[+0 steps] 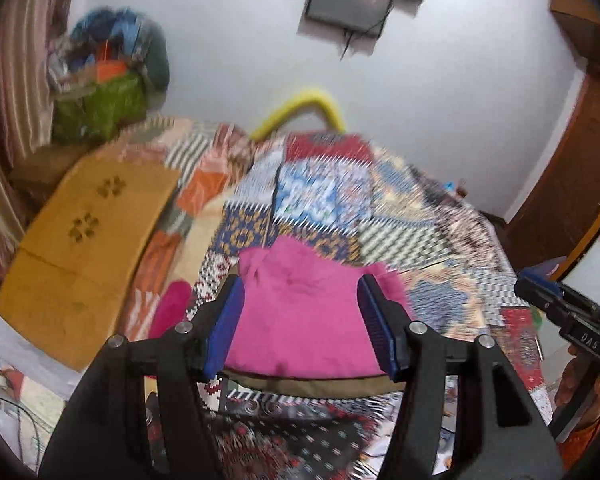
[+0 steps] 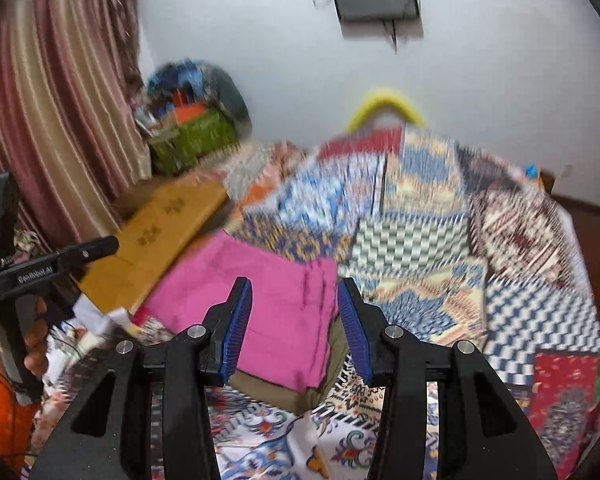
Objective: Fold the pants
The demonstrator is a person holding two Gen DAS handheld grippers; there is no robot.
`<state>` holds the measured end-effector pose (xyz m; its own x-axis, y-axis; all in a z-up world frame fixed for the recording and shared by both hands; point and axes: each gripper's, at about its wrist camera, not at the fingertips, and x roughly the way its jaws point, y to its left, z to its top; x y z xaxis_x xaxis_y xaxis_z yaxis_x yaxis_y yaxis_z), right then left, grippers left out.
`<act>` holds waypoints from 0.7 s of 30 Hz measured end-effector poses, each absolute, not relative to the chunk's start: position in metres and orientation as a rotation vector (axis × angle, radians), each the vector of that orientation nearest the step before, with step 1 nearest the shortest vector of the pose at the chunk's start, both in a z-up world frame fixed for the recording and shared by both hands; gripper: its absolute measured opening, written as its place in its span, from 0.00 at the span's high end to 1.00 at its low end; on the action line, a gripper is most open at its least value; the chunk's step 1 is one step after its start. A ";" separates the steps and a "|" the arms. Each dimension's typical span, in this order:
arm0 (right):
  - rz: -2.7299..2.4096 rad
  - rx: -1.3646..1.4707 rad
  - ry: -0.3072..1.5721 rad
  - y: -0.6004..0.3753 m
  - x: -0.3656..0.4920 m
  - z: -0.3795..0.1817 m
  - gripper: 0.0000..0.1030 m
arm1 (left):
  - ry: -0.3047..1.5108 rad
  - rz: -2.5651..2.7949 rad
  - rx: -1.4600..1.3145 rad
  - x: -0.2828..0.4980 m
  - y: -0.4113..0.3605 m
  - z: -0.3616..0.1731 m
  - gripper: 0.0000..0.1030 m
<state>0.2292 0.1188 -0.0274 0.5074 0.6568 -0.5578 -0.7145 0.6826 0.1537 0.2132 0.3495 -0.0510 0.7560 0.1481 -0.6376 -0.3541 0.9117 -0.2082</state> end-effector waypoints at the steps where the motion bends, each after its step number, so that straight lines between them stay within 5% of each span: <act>1: 0.829 -0.102 0.599 0.113 0.220 -0.018 0.60 | 0.638 0.272 -0.310 0.204 0.339 -0.038 0.43; 18: 0.875 -0.014 0.232 0.004 0.039 0.080 0.60 | 0.243 0.202 -0.113 0.002 0.158 0.096 0.39; 21: 0.868 -0.003 0.191 -0.007 0.018 0.079 0.50 | 0.210 0.221 -0.108 -0.023 0.141 0.099 0.38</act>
<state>0.0184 -0.0069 0.0786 0.6306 0.7577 -0.1679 -0.7583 0.6476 0.0746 -0.0231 0.1408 0.0989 0.9541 0.2057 -0.2177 -0.2281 0.9701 -0.0828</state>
